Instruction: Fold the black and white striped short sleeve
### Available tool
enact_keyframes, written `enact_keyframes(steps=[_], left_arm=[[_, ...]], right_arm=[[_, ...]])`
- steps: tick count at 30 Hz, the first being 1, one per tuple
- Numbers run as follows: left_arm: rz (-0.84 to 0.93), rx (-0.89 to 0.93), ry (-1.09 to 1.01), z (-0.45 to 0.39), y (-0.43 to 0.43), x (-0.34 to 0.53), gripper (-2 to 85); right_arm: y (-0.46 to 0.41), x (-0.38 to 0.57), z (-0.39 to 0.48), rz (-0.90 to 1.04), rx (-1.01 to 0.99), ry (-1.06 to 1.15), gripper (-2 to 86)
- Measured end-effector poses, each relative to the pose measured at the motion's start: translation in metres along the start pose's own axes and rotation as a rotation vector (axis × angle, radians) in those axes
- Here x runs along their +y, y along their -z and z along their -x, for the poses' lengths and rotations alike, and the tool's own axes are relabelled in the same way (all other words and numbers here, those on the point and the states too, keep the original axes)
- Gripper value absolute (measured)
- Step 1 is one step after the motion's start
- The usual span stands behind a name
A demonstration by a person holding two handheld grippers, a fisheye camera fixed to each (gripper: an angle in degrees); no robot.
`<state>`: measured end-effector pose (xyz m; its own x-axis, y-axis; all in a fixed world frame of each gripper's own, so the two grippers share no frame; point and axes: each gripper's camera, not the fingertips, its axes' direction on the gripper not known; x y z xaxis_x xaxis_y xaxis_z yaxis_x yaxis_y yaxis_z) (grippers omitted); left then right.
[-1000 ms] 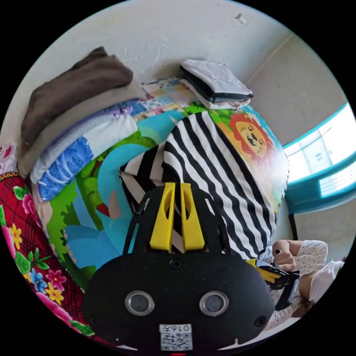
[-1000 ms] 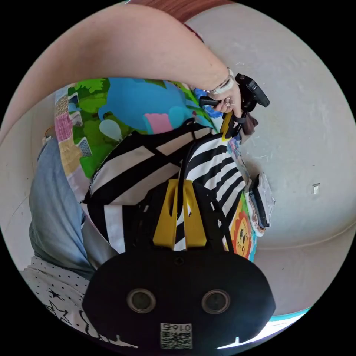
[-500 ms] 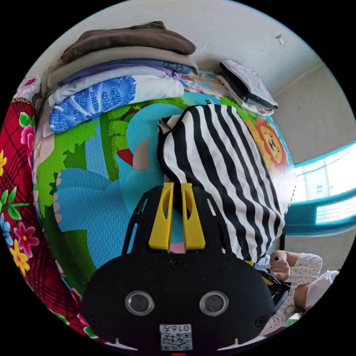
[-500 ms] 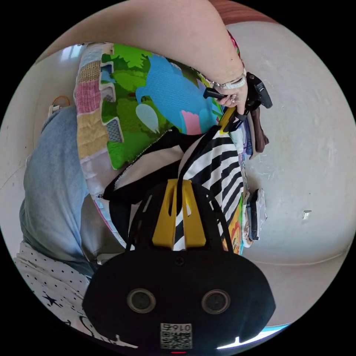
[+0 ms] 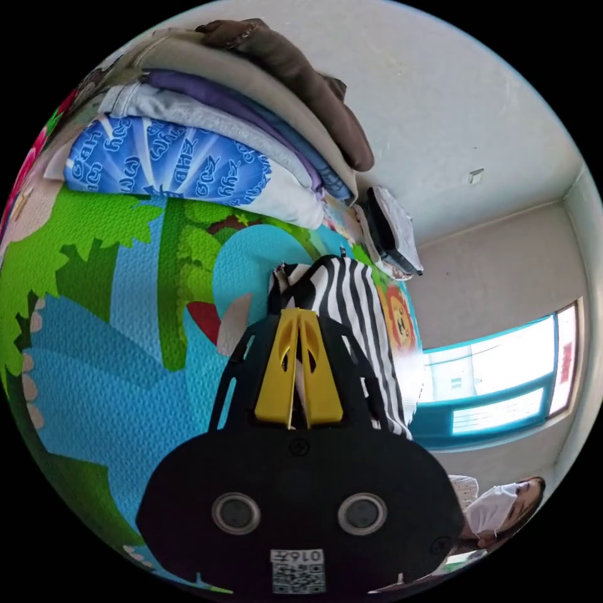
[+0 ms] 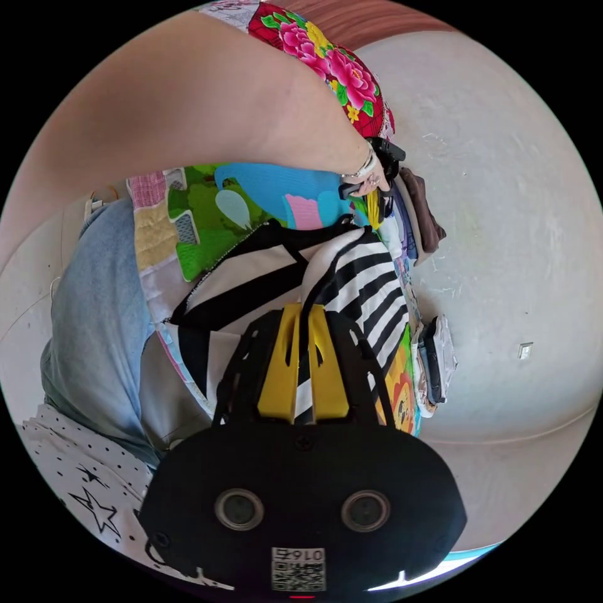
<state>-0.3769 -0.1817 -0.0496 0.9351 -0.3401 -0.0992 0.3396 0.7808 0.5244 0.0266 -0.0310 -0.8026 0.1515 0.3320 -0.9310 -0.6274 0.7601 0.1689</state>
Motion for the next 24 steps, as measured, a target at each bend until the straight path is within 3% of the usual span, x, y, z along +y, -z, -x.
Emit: enact_keyframes(steps=[6, 9, 14, 17, 22, 24], left_arm=[[-0.010, -0.172, -0.021, -0.017, 0.027, 0.000, 7.2], [0.045, -0.142, -0.018, -0.022, 0.031, 0.003, 8.2], [0.047, -0.087, -0.067, -0.045, 0.036, 0.016, 6.1], [0.073, -0.167, -0.098, -0.069, 0.038, 0.025, 1.4], [-0.026, -0.213, -0.291, -0.135, 0.052, 0.051, -0.7], [-0.060, -0.185, -0.463, -0.180, 0.052, 0.075, -0.8]], right_arm=[[0.010, -0.008, -0.004, -0.009, -0.016, -0.008, 0.4], [0.014, -0.014, -0.004, -0.014, -0.028, -0.012, 0.4], [0.017, -0.025, 0.000, -0.010, -0.040, -0.012, 0.4], [0.019, -0.031, 0.004, -0.005, -0.036, -0.019, 0.4], [0.023, -0.038, 0.014, 0.001, -0.020, -0.008, 0.4], [0.023, -0.040, 0.017, 0.005, -0.018, -0.004, 0.5]])
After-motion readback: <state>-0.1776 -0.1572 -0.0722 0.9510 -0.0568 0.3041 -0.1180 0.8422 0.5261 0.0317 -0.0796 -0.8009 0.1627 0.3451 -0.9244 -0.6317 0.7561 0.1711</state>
